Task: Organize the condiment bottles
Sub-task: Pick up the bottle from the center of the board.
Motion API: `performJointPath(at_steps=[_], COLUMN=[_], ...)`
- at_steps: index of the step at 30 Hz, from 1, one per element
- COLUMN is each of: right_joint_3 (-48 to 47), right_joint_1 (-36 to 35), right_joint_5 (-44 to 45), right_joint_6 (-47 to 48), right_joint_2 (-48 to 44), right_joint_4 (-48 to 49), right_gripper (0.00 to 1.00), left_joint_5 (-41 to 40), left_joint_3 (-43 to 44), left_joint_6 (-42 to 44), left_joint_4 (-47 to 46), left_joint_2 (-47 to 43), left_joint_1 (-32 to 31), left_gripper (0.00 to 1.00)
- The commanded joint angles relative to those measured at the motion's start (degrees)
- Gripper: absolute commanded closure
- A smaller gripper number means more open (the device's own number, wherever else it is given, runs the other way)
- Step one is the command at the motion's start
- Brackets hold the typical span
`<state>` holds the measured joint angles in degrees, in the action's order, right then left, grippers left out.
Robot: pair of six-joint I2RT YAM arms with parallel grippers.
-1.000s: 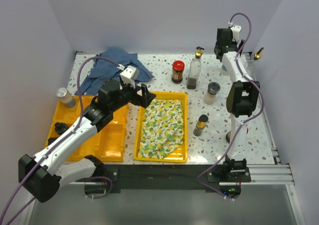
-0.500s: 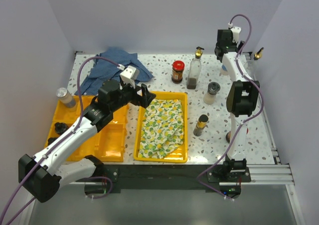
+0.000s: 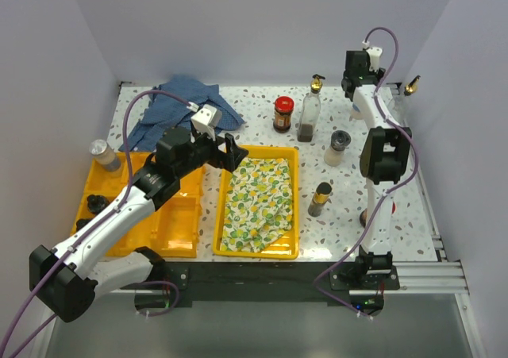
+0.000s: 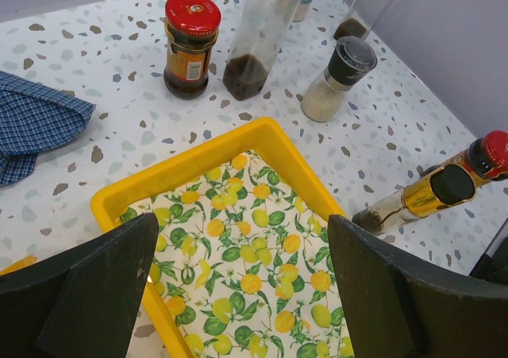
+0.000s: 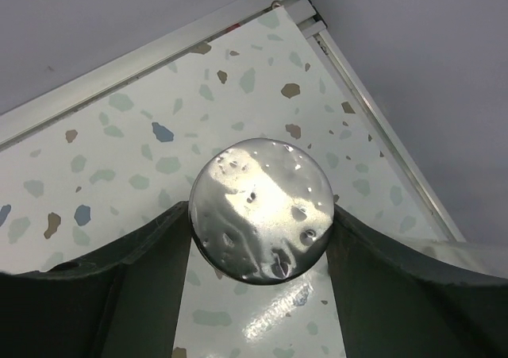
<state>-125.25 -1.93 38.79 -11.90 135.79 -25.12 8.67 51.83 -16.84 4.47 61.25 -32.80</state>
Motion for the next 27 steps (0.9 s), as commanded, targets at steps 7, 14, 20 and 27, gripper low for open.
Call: performJointPath(at_steps=[7, 14, 20, 27], right_joint_3=[4.83, 12.38, 18.1, 30.66], right_joint_1=[-0.35, -2.63, -3.86, -5.45], right_joint_5=[-3.54, -3.89, -6.35, -10.2], right_joint_6=[5.56, 9.96, 10.58, 5.93], right_joint_2=[-7.98, -19.31, -31.08, -48.21], right_joint_4=[10.35, 14.05, 12.65, 5.88], right_gripper=[0.57, 0.65, 0.68, 0.7], left_joint_5=[-1.37, -3.57, -4.97, -5.41], left_joint_3=[0.99, 0.81, 0.38, 0.29], left_joint_6=[1.72, 2.16, 2.34, 2.16], left_joint_4=[-0.78, -0.6, -0.87, -0.61], left_joint_2=[-1.22, -1.49, -1.93, -1.93], left_joint_1=[-0.07, -0.07, -0.07, -0.08], left_gripper=[0.07, 0.07, 0.08, 0.07])
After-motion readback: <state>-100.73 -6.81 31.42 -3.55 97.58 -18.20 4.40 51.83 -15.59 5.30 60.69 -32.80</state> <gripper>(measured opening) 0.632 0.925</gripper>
